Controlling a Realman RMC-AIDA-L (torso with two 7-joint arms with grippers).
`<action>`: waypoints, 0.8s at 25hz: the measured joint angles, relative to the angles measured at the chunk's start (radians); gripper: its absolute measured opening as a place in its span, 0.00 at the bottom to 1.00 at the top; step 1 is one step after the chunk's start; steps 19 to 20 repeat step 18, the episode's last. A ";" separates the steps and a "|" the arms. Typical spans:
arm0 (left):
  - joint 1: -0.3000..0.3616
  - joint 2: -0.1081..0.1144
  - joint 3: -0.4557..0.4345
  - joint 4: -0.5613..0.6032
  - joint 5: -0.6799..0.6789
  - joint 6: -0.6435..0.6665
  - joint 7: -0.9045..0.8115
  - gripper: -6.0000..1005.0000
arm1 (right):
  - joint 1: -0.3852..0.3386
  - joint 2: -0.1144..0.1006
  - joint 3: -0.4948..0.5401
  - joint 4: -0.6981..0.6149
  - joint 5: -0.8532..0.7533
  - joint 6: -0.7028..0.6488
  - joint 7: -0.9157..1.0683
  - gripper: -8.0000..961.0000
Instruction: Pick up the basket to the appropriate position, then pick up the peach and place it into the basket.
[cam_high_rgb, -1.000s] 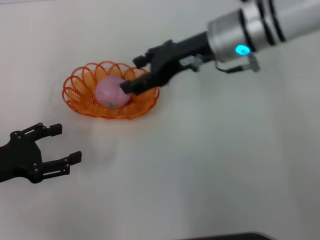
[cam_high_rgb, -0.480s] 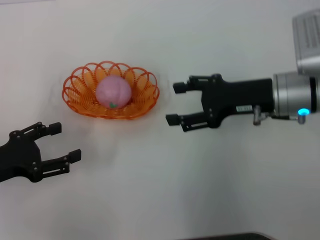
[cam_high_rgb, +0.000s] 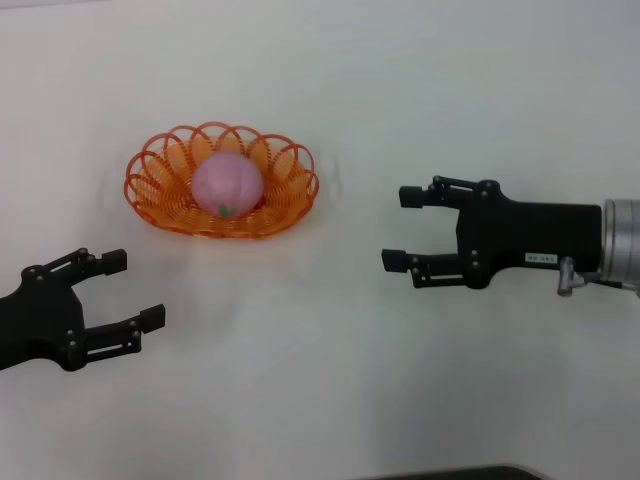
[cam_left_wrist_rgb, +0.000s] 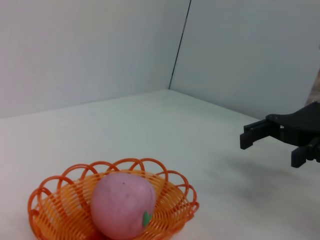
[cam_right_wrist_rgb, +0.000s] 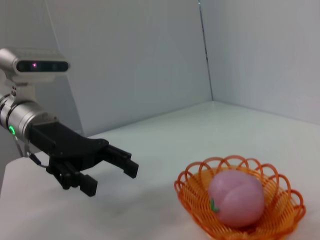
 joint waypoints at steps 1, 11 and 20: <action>0.000 0.000 0.002 0.000 0.002 0.000 0.001 0.88 | -0.006 0.000 0.002 0.002 -0.004 0.000 -0.011 0.92; -0.002 -0.002 0.004 0.000 0.005 0.007 0.007 0.88 | -0.019 -0.001 0.005 0.040 -0.010 0.012 -0.086 0.92; -0.002 -0.003 0.004 -0.004 0.005 0.008 0.006 0.88 | -0.015 -0.001 0.005 0.047 -0.010 0.028 -0.091 0.92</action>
